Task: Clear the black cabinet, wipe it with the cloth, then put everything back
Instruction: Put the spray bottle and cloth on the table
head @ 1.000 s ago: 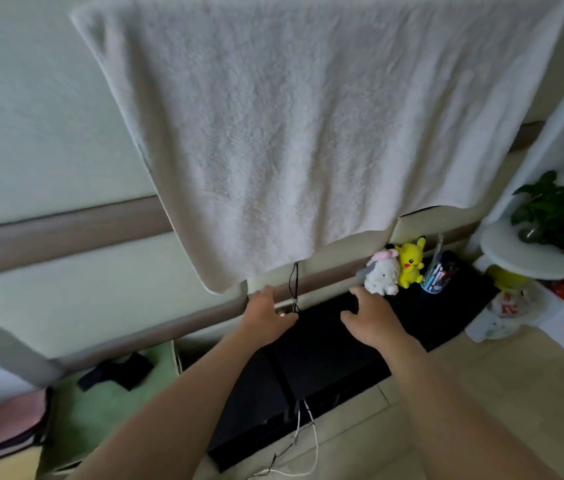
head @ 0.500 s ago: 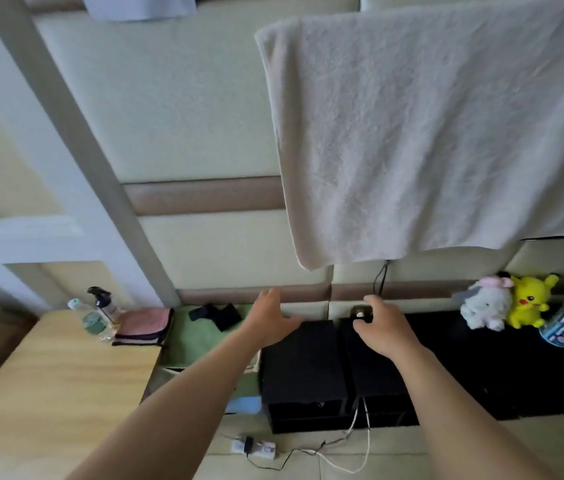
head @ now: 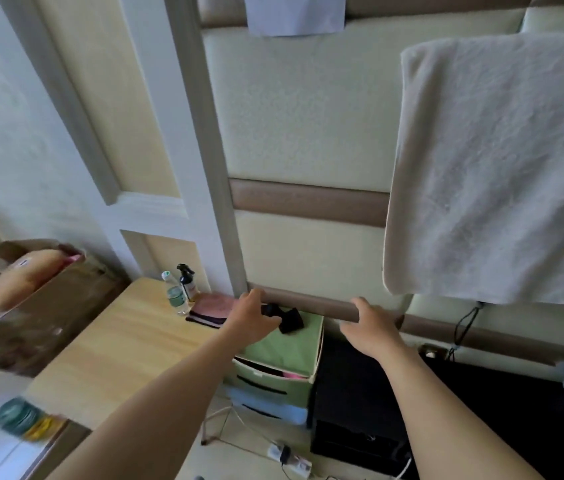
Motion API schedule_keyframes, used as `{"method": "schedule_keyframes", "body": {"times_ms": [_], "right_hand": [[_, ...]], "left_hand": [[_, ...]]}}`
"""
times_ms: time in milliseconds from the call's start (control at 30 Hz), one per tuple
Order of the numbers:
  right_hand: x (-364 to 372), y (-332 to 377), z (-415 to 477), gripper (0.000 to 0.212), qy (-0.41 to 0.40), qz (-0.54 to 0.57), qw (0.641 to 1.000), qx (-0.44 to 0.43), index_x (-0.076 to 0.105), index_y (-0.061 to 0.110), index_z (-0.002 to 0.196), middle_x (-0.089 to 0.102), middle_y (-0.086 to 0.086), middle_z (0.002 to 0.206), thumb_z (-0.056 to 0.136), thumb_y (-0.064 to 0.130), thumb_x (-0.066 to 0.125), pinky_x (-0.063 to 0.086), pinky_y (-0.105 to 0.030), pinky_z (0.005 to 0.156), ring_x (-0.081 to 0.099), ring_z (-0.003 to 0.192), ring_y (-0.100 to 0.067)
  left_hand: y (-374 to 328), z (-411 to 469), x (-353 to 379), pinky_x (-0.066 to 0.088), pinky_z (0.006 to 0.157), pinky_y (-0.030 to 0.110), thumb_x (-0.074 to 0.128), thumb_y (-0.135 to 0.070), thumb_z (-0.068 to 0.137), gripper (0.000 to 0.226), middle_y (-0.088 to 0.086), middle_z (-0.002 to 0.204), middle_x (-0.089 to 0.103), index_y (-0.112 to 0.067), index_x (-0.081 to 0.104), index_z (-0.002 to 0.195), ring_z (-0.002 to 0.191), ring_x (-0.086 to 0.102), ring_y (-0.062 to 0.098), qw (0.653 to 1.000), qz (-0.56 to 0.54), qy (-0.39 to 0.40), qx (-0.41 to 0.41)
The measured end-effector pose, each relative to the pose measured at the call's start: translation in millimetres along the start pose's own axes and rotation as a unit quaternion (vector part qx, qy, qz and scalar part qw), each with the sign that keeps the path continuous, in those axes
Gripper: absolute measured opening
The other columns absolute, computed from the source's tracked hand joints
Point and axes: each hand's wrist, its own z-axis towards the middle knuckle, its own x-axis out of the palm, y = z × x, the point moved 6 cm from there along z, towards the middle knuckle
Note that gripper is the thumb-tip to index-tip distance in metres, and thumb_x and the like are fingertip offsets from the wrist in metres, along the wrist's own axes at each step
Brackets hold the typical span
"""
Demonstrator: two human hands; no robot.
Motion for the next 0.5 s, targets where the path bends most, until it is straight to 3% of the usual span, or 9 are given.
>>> {"method": "schedule_keyframes", "body": {"times_ms": [200, 300, 367, 433, 500], "right_hand": [[59.4, 86.3, 43.7, 0.062, 0.032, -0.027, 0.999, -0.019, 0.037, 0.024, 0.15, 0.047, -0.011, 0.139, 0.091, 0.032, 0.055, 0.045, -0.035, 0.092, 0.052, 0.124, -0.029], [94.7, 139.4, 71.2, 0.062, 0.047, -0.05, 0.997, -0.029, 0.035, 0.025, 0.151, 0.046, -0.011, 0.14, 0.092, 0.034, 0.054, 0.045, -0.037, 0.096, 0.051, 0.126, -0.03], [121.6, 177.3, 91.5, 0.063, 0.062, -0.069, 0.995, -0.042, 0.034, 0.026, 0.152, 0.046, -0.011, 0.141, 0.093, 0.035, 0.053, 0.047, -0.039, 0.098, 0.051, 0.126, -0.03], [149.0, 216.7, 112.6, 0.063, 0.077, -0.084, 0.992, -0.056, 0.033, 0.025, 0.153, 0.044, -0.011, 0.144, 0.093, 0.034, 0.052, 0.047, -0.04, 0.099, 0.049, 0.128, -0.03], [175.5, 253.0, 133.8, 0.063, 0.088, -0.095, 0.989, -0.067, 0.031, 0.024, 0.154, 0.041, -0.011, 0.149, 0.095, 0.032, 0.052, 0.046, -0.039, 0.102, 0.046, 0.133, -0.03]], "left_hand": [[89.9, 29.3, -57.1, 0.045, 0.09, 0.032, 0.075, -0.04, 0.082, 0.062, 0.005, 0.125, 0.055, -0.014, 0.049, 0.133, 0.11, 0.052, 0.022, 0.999, -0.005, -0.025, -0.04], [141.9, 53.4, -90.0, 0.048, 0.089, 0.032, 0.074, -0.033, 0.083, 0.056, 0.006, 0.124, 0.056, -0.012, 0.051, 0.13, 0.109, 0.054, 0.023, 0.997, -0.027, -0.028, -0.059], [176.7, 73.0, -113.6, 0.048, 0.084, 0.027, 0.073, -0.029, 0.084, 0.055, 0.007, 0.126, 0.056, -0.01, 0.052, 0.131, 0.107, 0.054, 0.022, 0.997, -0.036, -0.032, -0.062], [210.9, 93.8, -136.8, 0.043, 0.069, 0.019, 0.073, -0.026, 0.085, 0.05, 0.007, 0.123, 0.055, -0.008, 0.053, 0.128, 0.099, 0.051, 0.017, 0.996, -0.043, -0.038, -0.066], [243.7, 115.5, -156.4, 0.039, 0.071, 0.023, 0.073, -0.025, 0.086, 0.052, 0.008, 0.123, 0.055, -0.008, 0.052, 0.13, 0.097, 0.048, 0.016, 0.995, -0.054, -0.045, -0.072]]}}
